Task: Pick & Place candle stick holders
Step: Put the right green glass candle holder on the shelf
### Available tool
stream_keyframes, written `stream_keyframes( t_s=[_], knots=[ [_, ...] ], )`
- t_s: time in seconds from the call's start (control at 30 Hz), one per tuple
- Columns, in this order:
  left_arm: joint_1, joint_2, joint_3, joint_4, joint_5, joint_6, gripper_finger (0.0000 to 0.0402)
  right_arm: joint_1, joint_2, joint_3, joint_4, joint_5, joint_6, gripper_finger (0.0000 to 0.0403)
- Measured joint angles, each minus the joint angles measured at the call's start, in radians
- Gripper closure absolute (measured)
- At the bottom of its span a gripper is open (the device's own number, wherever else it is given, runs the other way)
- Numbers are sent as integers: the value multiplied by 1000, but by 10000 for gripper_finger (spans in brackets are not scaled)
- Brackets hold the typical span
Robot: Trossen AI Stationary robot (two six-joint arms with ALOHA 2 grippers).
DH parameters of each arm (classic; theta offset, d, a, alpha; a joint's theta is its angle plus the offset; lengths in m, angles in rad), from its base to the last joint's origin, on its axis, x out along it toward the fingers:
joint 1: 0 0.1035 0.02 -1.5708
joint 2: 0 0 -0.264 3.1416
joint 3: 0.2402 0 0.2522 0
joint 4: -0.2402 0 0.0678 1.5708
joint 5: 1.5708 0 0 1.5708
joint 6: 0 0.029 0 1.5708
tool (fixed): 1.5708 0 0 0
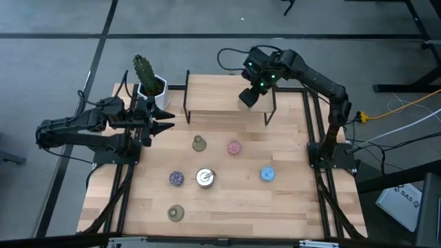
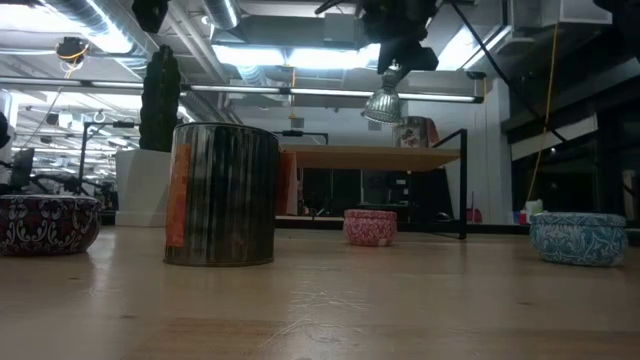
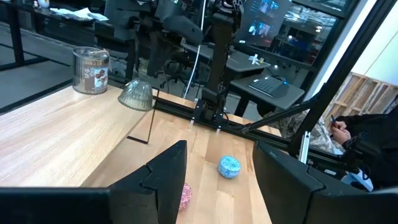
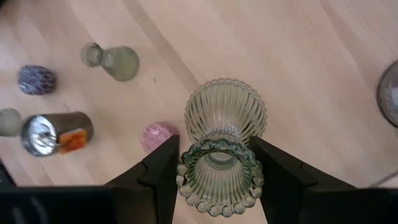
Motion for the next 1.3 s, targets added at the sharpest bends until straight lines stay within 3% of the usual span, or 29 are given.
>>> stream_keyframes(
  t_s=[0.23, 0.67, 1.3],
  knots=[
    [0, 0, 0, 0, 0, 1, 222, -28, 3, 29, 12, 3, -4, 230],
    [0, 0, 0, 0, 0, -1, 222, -114, 2, 265, 24, 47, 4, 230],
    [0, 0, 0, -1, 0, -17, 222, -136, 84, 267, 100, 15, 12, 230]
  ],
)
